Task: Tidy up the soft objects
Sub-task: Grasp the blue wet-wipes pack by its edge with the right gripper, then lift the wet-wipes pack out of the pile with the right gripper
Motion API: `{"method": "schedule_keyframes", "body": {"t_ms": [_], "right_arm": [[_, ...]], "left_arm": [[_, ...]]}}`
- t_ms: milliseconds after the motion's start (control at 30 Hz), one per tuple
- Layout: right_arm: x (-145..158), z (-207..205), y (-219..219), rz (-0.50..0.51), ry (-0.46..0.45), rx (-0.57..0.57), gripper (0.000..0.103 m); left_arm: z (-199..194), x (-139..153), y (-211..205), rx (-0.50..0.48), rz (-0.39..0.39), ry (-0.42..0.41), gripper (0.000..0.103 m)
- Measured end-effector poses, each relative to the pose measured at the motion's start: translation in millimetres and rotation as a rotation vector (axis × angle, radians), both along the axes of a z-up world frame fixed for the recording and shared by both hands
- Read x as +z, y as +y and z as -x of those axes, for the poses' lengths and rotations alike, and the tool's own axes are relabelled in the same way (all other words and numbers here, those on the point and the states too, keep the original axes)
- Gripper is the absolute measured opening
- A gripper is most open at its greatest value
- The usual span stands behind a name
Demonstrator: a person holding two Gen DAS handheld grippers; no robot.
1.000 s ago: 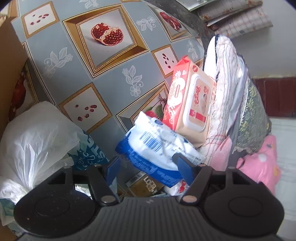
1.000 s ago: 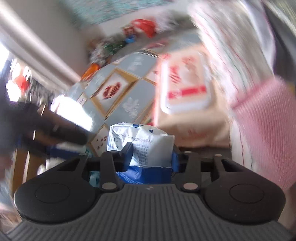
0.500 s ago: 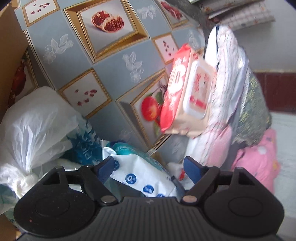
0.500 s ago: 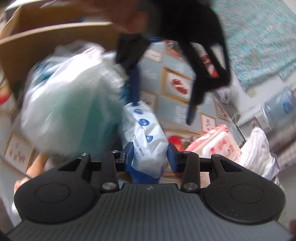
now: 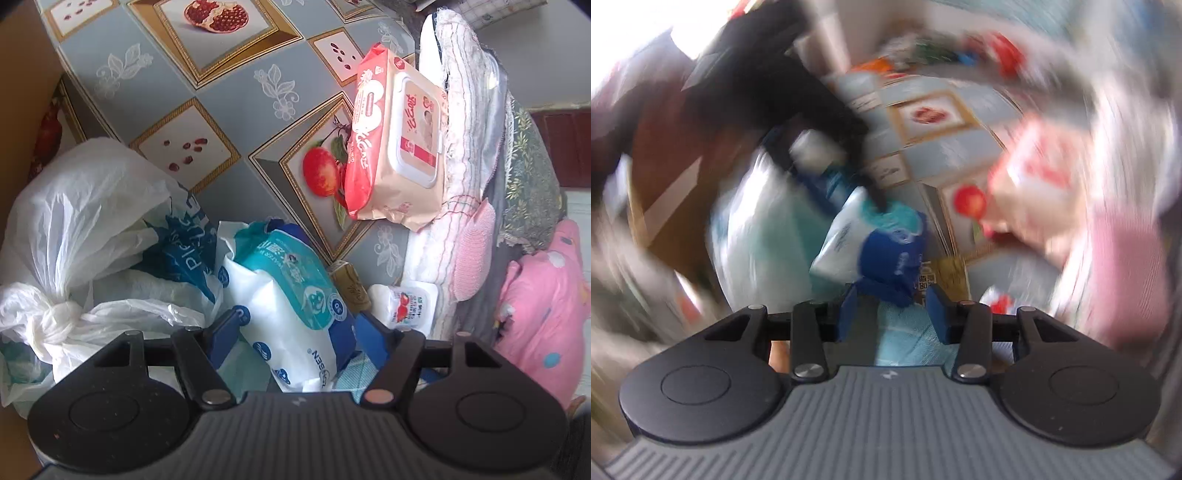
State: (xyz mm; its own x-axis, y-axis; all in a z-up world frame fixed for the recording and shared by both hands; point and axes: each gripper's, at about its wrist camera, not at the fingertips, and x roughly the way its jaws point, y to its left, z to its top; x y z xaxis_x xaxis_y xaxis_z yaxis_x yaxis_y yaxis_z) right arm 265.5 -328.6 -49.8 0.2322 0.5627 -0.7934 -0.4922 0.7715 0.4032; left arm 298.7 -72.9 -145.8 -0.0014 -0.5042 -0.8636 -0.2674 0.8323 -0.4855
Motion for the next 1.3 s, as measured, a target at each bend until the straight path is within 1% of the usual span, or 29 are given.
{"method": "schedule_keyframes", "body": {"t_ms": [67,133,167,200,267,333,367,433,567,633,667,767,967,1100,1167,1300], "right_arm": [[-17,-18,-21,-0.127,0.114,-0.122,0.046],[-37,-37,-34,-0.217,0.228,-0.229,0.050],[-48,-43,-37,-0.249,0.280,-0.274,0.051],[-59,-49,-38,-0.276,0.326,-0.313,0.052],[-72,-59,-39,-0.324,0.407,-0.377,0.052],[-84,-65,-36,-0.383,0.478,-0.431,0.052],[-88,-66,-33,-0.399,0.506,-0.449,0.052],[-97,-70,-25,-0.392,0.564,-0.462,0.053],[-114,-76,-7,-0.328,0.681,-0.475,0.053],[-113,-80,0,-0.318,0.674,-0.458,0.054],[-112,-82,4,-0.306,0.675,-0.450,0.057],[-112,-85,8,-0.287,0.718,-0.472,0.062],[-115,-88,12,-0.245,0.771,-0.531,0.064],[-116,-91,22,-0.199,0.771,-0.530,0.066],[-117,-93,30,-0.192,0.769,-0.521,0.074],[-117,-93,37,-0.182,0.751,-0.497,0.076]], "left_arm": [[1,-2,5,0.020,0.026,0.007,0.070],[3,-5,12,0.070,0.070,0.016,0.069],[3,-7,16,0.090,0.088,0.022,0.068],[4,-7,18,0.101,0.096,0.025,0.065],[5,-6,22,0.103,0.097,0.022,0.060],[7,-2,23,0.089,0.104,0.003,0.060],[8,-1,22,0.076,0.104,-0.003,0.060],[9,0,19,0.043,0.089,-0.014,0.059],[10,-2,10,-0.023,0.053,-0.025,0.059],[11,-5,7,-0.040,0.036,-0.032,0.059],[11,-6,6,-0.048,0.031,-0.036,0.060],[9,-10,1,-0.069,0.011,-0.033,0.062],[8,-17,-3,-0.092,-0.028,-0.037,0.063],[8,-21,-5,-0.107,-0.047,-0.048,0.064],[8,-22,-7,-0.110,-0.052,-0.056,0.065],[9,-20,-12,-0.118,-0.049,-0.082,0.066]]}}
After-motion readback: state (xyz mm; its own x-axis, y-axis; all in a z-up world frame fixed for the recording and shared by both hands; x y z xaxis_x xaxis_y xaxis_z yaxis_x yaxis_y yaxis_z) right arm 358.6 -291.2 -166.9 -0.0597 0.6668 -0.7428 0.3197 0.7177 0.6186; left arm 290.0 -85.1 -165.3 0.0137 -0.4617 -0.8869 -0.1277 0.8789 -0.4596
